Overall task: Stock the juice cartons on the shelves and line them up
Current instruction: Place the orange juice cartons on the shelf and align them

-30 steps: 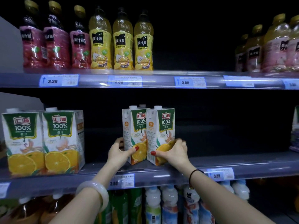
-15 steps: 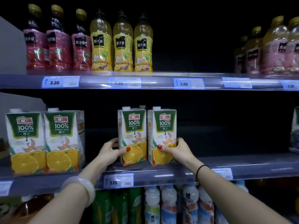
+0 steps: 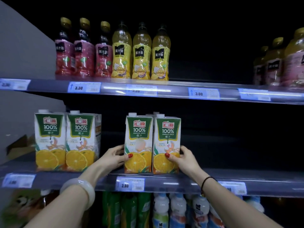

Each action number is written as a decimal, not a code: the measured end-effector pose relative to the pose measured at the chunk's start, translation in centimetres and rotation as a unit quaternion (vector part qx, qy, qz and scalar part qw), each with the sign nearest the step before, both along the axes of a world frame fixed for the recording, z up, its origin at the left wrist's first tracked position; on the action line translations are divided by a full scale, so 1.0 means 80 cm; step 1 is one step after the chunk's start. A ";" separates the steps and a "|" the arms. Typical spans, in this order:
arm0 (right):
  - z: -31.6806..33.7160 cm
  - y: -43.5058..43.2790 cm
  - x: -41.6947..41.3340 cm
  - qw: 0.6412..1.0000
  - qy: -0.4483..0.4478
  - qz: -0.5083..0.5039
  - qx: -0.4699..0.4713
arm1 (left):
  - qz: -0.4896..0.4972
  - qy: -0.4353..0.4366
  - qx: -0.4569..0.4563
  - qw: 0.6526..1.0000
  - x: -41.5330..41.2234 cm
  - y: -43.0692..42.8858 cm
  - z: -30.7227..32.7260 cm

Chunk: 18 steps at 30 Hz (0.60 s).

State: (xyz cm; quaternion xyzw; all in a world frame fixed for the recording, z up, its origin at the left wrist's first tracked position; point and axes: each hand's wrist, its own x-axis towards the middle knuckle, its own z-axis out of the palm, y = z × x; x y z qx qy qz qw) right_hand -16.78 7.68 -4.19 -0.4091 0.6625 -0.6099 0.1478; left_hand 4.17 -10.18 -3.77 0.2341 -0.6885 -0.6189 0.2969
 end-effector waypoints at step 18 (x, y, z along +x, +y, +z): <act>0.004 -0.037 0.080 0.998 0.042 -0.041 -0.004 | 0.138 -0.008 -0.096 0.986 0.030 -0.009 0.011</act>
